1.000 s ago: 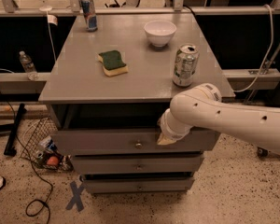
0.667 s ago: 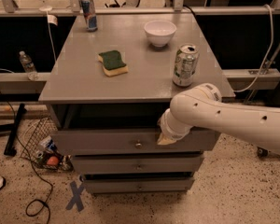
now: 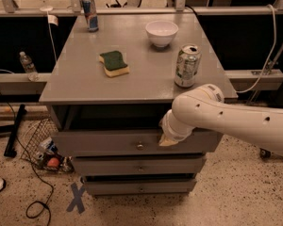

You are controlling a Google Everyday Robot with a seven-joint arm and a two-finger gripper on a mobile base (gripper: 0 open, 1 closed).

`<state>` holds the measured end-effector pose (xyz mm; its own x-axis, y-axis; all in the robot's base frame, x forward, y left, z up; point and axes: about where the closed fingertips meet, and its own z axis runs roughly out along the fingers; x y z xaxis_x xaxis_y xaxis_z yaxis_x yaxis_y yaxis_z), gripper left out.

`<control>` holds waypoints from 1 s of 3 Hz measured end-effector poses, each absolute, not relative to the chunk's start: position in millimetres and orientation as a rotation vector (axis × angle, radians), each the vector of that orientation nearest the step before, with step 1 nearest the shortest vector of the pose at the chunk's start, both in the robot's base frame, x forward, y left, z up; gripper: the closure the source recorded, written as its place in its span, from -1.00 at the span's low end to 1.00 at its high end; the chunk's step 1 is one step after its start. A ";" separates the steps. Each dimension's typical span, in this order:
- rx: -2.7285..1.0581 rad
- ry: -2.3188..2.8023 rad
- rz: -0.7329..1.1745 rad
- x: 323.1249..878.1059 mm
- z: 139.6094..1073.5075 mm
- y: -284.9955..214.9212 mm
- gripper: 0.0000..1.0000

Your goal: Open top drawer

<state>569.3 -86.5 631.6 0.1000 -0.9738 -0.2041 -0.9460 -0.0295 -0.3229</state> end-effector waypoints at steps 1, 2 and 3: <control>-2.012 1.881 -0.102 569.2 631.6 -86.5 1.00; -2.012 1.882 -0.102 569.1 631.7 -86.6 1.00; -2.012 1.882 -0.102 569.1 631.7 -86.6 1.00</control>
Offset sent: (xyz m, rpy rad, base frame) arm -0.2031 -0.1547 0.0832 0.0404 0.2406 -0.2146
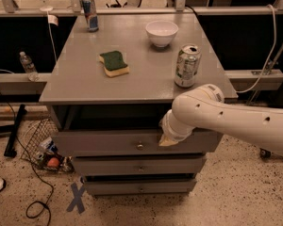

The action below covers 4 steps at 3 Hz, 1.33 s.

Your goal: Open top drawer

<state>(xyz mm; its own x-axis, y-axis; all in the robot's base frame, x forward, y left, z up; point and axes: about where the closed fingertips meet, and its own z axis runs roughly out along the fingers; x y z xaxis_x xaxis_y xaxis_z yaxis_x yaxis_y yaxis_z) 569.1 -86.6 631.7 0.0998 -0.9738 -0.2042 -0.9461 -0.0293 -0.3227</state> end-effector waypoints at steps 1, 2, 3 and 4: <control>-2.012 1.882 -0.102 569.1 631.7 -86.6 0.68; -2.012 1.882 -0.102 569.1 631.6 -86.6 0.19; -2.012 1.882 -0.102 569.1 631.6 -86.6 -0.25; -2.013 1.882 -0.102 569.0 631.6 -86.6 -0.73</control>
Offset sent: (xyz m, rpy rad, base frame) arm 0.0000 0.0000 0.0000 0.0000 0.0000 0.0000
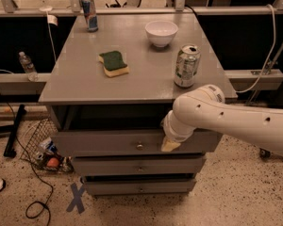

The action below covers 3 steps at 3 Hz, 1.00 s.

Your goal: Open top drawer

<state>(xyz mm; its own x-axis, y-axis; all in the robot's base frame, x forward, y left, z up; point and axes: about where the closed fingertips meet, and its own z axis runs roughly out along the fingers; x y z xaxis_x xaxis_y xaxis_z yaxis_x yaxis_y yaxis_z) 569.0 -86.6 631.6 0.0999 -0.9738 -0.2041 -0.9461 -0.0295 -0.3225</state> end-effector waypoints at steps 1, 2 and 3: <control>-2.014 1.881 -0.101 568.6 631.1 -86.3 -1.00; -2.009 1.887 -0.104 573.3 628.8 -91.2 -1.00; -2.001 1.903 -0.108 577.3 626.1 -101.7 -0.63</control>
Offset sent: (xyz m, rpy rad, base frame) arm -0.0004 0.0002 -0.0005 -0.0004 0.0010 0.0008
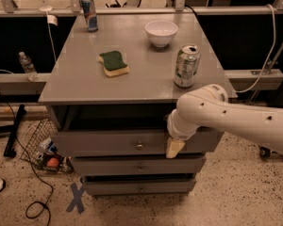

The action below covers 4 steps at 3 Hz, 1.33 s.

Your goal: Open top drawer

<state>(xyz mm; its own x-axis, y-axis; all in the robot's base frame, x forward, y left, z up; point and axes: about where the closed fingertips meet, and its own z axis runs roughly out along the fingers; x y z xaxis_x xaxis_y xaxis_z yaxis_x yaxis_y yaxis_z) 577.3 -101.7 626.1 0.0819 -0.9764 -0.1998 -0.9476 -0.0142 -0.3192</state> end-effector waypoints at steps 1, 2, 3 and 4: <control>-1.987 1.907 -0.149 582.5 630.5 -106.9 -0.16; -1.985 1.904 -0.196 581.0 639.5 -109.0 0.28; -2.002 1.918 -0.209 569.9 647.0 -112.6 0.77; -1.994 1.928 -0.200 563.2 647.3 -114.3 1.00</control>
Offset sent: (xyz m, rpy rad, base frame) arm 0.0023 -0.0108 0.0272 -0.0652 -0.0828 -0.0300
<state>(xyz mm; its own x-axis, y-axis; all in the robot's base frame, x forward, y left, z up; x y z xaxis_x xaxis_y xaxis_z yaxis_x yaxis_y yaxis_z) 563.2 -114.3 647.3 0.0592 -0.9877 -0.1448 -0.9369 -0.0049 -0.3496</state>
